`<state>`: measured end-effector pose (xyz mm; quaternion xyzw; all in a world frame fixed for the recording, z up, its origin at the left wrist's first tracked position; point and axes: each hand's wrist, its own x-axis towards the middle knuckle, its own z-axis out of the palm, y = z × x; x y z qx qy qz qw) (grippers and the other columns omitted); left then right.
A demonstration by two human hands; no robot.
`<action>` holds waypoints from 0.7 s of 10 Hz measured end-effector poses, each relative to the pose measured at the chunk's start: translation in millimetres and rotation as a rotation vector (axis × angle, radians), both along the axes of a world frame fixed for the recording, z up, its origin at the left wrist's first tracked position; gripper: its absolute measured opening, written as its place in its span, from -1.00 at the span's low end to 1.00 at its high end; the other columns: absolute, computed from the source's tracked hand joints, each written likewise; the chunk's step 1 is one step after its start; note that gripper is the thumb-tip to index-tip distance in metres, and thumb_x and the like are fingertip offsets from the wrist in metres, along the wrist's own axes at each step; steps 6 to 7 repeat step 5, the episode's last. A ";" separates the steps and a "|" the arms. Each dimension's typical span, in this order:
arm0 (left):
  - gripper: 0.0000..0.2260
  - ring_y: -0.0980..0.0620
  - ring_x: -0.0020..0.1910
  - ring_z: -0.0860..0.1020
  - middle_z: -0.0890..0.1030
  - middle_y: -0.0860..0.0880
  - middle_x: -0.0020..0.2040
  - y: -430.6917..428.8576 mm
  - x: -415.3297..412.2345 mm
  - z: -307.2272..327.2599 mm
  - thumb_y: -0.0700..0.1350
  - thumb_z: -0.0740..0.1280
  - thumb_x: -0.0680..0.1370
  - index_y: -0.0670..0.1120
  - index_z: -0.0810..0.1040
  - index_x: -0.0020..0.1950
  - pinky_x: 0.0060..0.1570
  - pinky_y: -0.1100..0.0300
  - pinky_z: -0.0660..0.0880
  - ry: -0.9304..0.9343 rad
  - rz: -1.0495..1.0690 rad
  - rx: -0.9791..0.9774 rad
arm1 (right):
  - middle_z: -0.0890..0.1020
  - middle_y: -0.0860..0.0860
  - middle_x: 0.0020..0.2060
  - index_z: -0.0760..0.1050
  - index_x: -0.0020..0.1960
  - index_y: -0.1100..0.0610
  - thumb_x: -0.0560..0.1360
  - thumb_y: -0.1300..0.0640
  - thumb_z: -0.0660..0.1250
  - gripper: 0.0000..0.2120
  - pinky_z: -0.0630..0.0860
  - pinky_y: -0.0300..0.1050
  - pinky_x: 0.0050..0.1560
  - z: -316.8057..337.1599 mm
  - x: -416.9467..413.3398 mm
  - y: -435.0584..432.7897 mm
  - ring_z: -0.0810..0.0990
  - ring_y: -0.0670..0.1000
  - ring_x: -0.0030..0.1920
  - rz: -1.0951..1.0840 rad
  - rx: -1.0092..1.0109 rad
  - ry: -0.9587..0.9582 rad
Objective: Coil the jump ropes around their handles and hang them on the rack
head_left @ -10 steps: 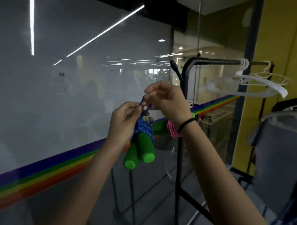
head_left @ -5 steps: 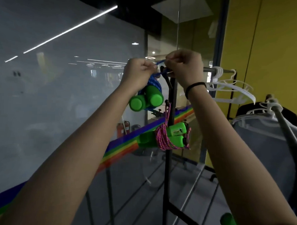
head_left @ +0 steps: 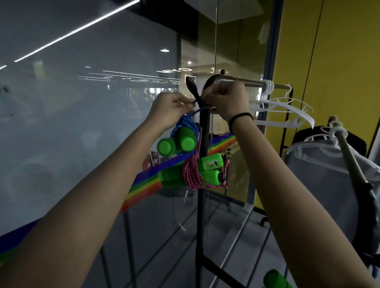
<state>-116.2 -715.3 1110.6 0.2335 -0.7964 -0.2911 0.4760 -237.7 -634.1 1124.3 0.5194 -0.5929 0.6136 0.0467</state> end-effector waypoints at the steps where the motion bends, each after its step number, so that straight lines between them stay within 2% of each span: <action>1: -0.87 -0.01 -0.16 0.59 0.63 -0.13 -0.11 -4.3 -1.4 -8.0 -0.21 0.40 0.47 -0.19 0.62 0.00 0.06 0.08 0.51 -0.018 -0.025 0.006 | 0.67 0.10 -0.22 0.59 -0.25 0.13 0.44 0.22 0.34 -0.89 0.62 0.10 -0.10 -6.2 -0.7 -2.3 0.66 0.10 -0.16 -0.051 0.005 0.051; 3: -0.81 0.06 -0.17 0.59 0.64 -0.14 -0.08 -5.2 -2.5 -15.3 -0.26 0.43 0.43 -0.13 0.62 0.03 0.11 0.15 0.52 -0.003 -0.082 0.046 | 0.57 -0.09 -0.34 0.53 -0.28 0.02 0.42 0.22 0.37 -0.85 0.62 0.03 -0.07 -16.4 -3.3 -4.2 0.63 0.01 -0.17 -0.048 -0.029 0.018; 4: -0.78 0.12 -0.19 0.57 0.64 -0.15 -0.04 -3.7 0.4 -17.5 -0.28 0.42 0.43 -0.18 0.61 0.07 0.03 0.29 0.52 -0.019 -0.092 0.060 | 0.60 -0.02 -0.28 0.56 -0.19 0.09 0.41 0.24 0.37 -0.94 0.61 0.02 -0.06 -18.9 0.7 -5.3 0.62 0.01 -0.18 -0.059 -0.036 0.025; 5: -0.79 0.20 -0.23 0.58 0.64 -0.13 -0.03 0.6 5.6 -16.0 -0.27 0.40 0.46 -0.23 0.61 0.08 -0.26 0.52 0.45 -0.006 -0.045 0.076 | 0.58 -0.03 -0.24 0.54 -0.13 0.12 0.42 0.26 0.36 -0.93 0.60 -0.06 -0.09 -19.0 2.2 -2.4 0.60 0.00 -0.15 -0.067 -0.042 0.020; 7: -0.79 0.20 -0.23 0.58 0.64 -0.13 -0.03 0.6 5.6 -16.0 -0.27 0.40 0.46 -0.23 0.61 0.08 -0.26 0.52 0.45 -0.006 -0.045 0.076 | 0.58 -0.03 -0.24 0.54 -0.13 0.12 0.42 0.26 0.36 -0.93 0.60 -0.06 -0.09 -19.0 2.2 -2.4 0.60 0.00 -0.15 -0.067 -0.042 0.020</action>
